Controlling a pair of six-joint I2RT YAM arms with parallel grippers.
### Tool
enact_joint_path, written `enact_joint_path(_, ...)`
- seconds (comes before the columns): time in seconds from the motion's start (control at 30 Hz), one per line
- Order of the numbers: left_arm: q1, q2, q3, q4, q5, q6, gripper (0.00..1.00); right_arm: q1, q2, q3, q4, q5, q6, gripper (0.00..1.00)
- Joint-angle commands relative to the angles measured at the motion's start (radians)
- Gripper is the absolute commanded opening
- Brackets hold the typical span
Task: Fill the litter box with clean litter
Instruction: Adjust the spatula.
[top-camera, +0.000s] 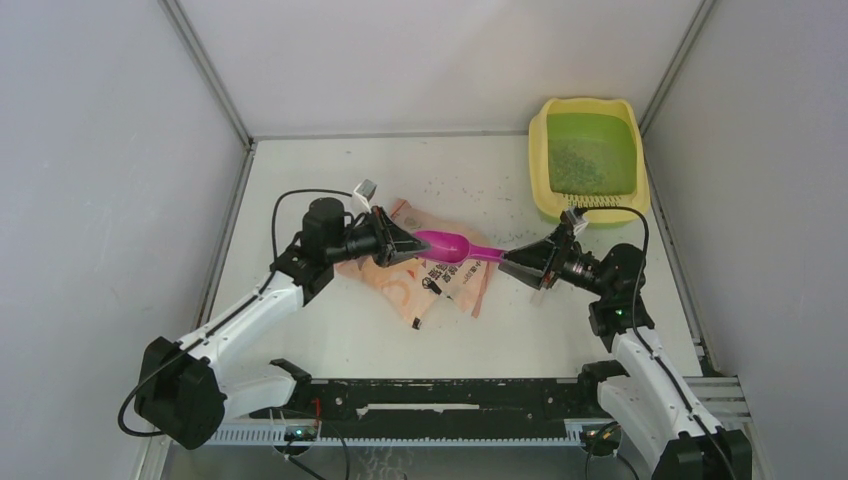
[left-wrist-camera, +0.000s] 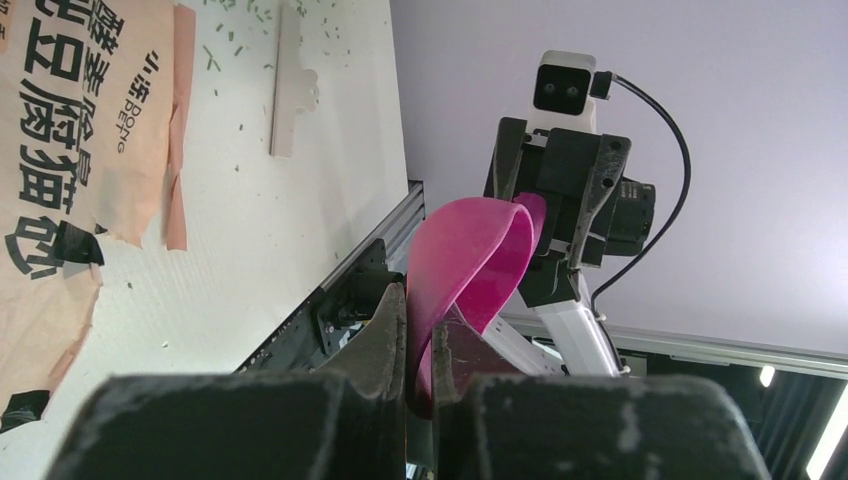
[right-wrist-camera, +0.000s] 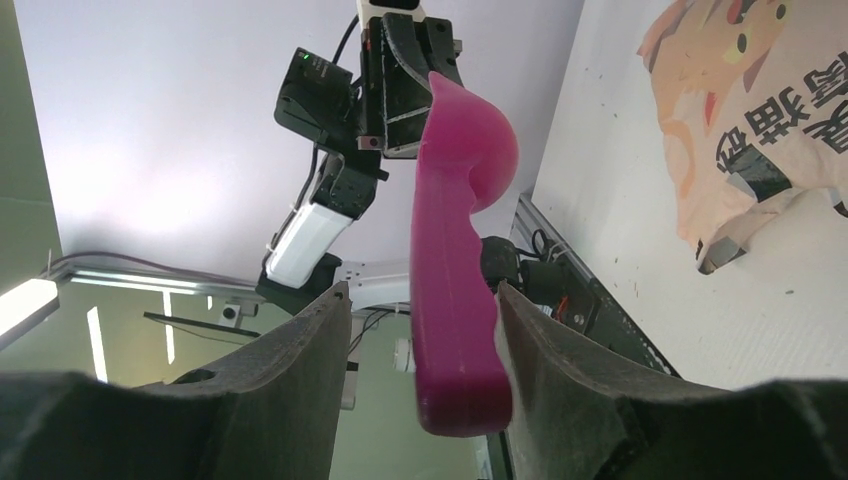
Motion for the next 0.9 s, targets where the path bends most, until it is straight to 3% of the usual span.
enact_joint_path(0.0,0.001,-0.017,-0.012,0.075,0.03,-0.025,0.0,0.006,0.0,0.017,0.049,0.019,-0.03,0.61)
enact_joint_path(0.87,-0.016,-0.01,-0.05,0.084,0.027,-0.03,0.0,0.034,0.066,0.031,0.114,0.031,-0.026,0.51)
